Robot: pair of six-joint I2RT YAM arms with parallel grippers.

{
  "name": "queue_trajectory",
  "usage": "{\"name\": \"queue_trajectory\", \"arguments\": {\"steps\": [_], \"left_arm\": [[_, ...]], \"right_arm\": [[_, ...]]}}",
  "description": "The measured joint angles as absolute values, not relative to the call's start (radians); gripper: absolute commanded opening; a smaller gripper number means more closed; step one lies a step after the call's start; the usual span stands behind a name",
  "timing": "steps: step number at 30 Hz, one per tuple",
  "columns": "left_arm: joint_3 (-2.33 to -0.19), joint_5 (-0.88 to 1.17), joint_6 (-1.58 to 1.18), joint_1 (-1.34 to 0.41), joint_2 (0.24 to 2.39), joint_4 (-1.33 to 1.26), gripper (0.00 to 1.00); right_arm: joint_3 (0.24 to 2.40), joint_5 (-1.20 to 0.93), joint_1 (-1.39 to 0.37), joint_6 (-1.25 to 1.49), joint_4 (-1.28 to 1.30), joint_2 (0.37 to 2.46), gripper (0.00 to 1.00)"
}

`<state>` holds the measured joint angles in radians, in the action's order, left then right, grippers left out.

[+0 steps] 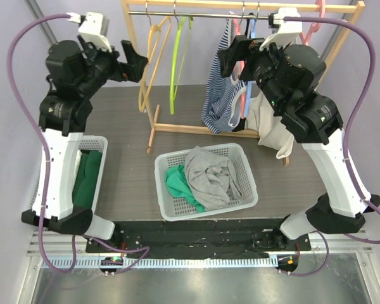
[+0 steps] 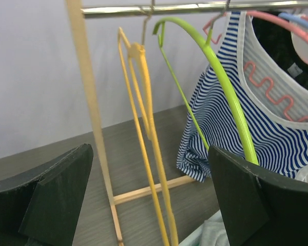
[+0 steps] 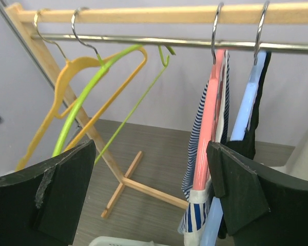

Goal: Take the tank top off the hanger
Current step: Pick up the hanger from the clothesline.

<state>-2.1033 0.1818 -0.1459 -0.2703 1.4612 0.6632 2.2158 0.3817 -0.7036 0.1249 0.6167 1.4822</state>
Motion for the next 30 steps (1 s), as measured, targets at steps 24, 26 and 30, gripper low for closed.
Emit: {"name": "queue_trajectory", "arguments": {"steps": [24,26,30], "left_arm": [[-2.128,0.210,-0.120,-0.218,1.370,0.719,1.00],[-2.144,0.210,-0.117,-0.216,1.378,0.724,1.00],[-2.163,0.210,-0.103,-0.215,1.382,0.724,1.00]], "right_arm": [[1.994,0.399,-0.662,0.141,0.606,1.446,0.98],[1.969,0.388,-0.638,0.148,0.601,1.441,0.98],[1.930,0.369,-0.604,0.160,0.600,1.423,0.97]]}}
